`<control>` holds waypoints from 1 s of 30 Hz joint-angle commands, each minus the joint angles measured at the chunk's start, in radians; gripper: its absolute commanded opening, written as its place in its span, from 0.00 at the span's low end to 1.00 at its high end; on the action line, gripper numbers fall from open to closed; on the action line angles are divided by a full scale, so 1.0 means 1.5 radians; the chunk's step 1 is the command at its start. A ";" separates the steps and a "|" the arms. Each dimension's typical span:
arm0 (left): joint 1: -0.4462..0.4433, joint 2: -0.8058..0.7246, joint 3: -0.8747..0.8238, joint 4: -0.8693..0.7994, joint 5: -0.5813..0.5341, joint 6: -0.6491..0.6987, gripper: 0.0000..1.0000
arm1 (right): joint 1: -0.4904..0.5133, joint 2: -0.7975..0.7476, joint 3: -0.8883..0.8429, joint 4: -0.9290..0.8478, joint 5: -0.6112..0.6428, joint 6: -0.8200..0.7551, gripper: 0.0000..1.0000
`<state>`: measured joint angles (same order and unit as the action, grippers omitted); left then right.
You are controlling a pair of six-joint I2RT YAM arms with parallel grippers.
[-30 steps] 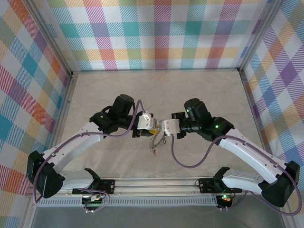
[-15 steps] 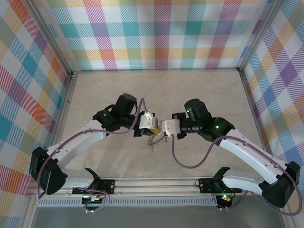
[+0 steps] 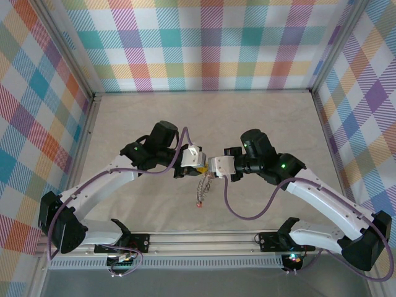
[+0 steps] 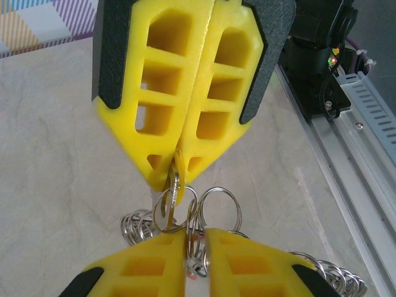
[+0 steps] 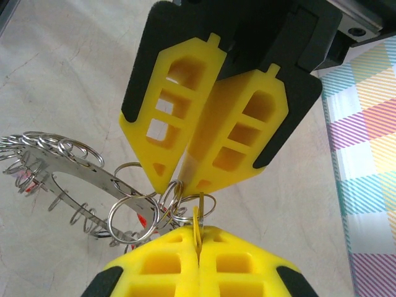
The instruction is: Put the keys on the keyring
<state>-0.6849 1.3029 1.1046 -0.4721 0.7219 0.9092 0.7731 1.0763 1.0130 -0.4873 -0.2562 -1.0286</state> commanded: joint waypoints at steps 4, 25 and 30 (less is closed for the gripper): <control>-0.001 0.014 0.019 0.005 0.032 -0.008 0.20 | 0.003 -0.015 -0.001 0.040 -0.030 0.015 0.00; 0.001 -0.014 0.006 0.031 0.019 -0.023 0.00 | 0.000 -0.044 -0.040 0.024 0.026 0.024 0.00; 0.013 -0.036 -0.012 0.070 0.028 -0.046 0.00 | 0.000 -0.058 -0.060 0.021 0.022 0.037 0.00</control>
<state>-0.6785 1.2991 1.0977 -0.4423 0.7235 0.8703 0.7731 1.0126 0.9405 -0.4633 -0.2134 -1.0019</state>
